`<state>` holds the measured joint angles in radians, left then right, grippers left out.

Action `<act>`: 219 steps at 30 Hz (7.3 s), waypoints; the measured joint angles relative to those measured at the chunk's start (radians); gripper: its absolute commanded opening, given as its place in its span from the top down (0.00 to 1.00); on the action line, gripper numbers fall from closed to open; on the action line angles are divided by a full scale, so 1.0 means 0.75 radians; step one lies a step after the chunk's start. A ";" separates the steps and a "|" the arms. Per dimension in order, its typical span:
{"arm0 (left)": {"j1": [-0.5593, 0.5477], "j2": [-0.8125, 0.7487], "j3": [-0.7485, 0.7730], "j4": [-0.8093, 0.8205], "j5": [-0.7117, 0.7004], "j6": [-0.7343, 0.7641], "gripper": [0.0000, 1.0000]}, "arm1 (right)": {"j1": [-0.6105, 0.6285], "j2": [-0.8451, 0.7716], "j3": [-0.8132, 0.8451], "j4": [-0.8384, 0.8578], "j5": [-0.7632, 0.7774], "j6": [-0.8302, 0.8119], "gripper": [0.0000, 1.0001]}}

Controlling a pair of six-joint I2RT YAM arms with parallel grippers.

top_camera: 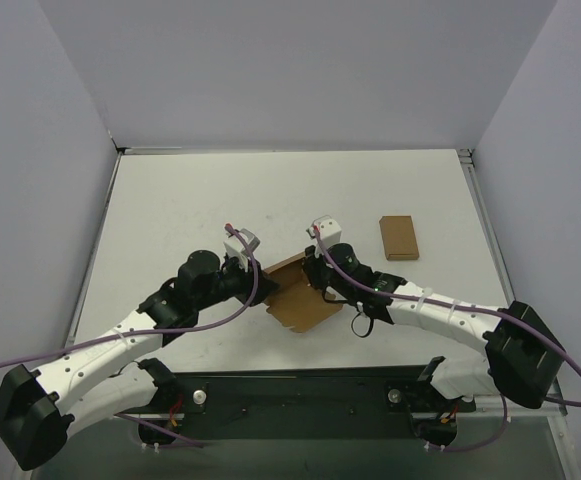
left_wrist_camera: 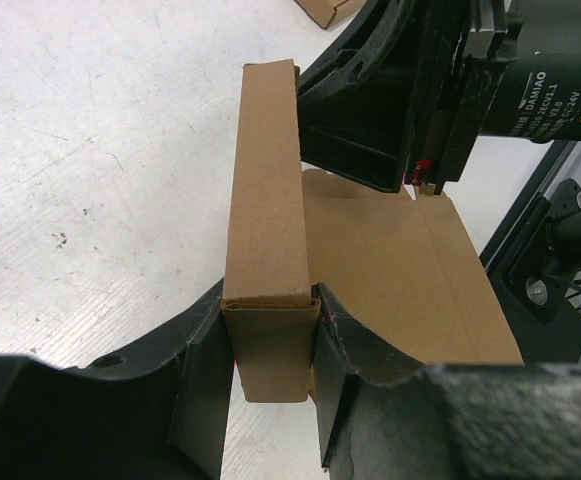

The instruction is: Fold the paper box

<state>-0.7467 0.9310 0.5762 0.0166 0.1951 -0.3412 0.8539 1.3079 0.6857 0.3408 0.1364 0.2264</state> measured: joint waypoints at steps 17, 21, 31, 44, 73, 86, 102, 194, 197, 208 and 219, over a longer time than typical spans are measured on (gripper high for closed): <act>0.028 0.028 -0.008 -0.006 -0.130 -0.168 0.77 | -0.057 -0.117 -0.010 -0.183 -0.075 -0.004 0.39; 0.074 0.041 -0.079 0.066 -0.188 -0.276 0.76 | -0.066 -0.249 -0.020 -0.260 -0.093 0.019 0.38; 0.112 0.245 -0.296 0.321 -0.220 -0.547 0.56 | -0.075 -0.382 -0.020 -0.488 -0.081 0.193 0.39; 0.156 0.142 -0.393 0.309 -0.225 -0.613 0.10 | -0.073 -0.418 -0.159 -0.572 -0.125 0.413 0.40; 0.352 0.104 -0.311 0.182 -0.249 -0.473 0.34 | -0.029 -0.112 -0.146 -0.355 -0.293 0.507 0.42; 0.363 0.019 -0.396 0.202 -0.257 -0.524 0.34 | -0.010 -0.108 -0.101 -0.354 -0.293 0.506 0.42; 0.370 -0.311 -0.493 -0.106 -0.316 -0.584 0.23 | 0.024 -0.108 -0.099 -0.354 -0.267 0.506 0.41; 0.546 0.382 -0.232 0.663 0.102 -0.188 0.14 | 0.002 -0.141 -0.038 -0.365 -0.222 0.490 0.44; 0.601 0.500 -0.221 0.779 0.208 -0.170 0.14 | -0.025 -0.084 -0.004 -0.336 -0.231 0.461 0.47; 0.635 0.581 -0.224 0.970 0.375 -0.166 0.14 | -0.047 0.074 0.047 -0.222 -0.347 0.313 0.54; 0.658 0.498 -0.328 0.980 0.378 -0.165 0.14 | -0.102 0.176 0.049 -0.099 -0.438 0.162 0.80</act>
<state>-0.2531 1.3045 0.3302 0.7513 0.4789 -0.4652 0.7776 1.4403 0.7223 0.2665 -0.1925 0.3481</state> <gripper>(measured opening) 0.860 0.285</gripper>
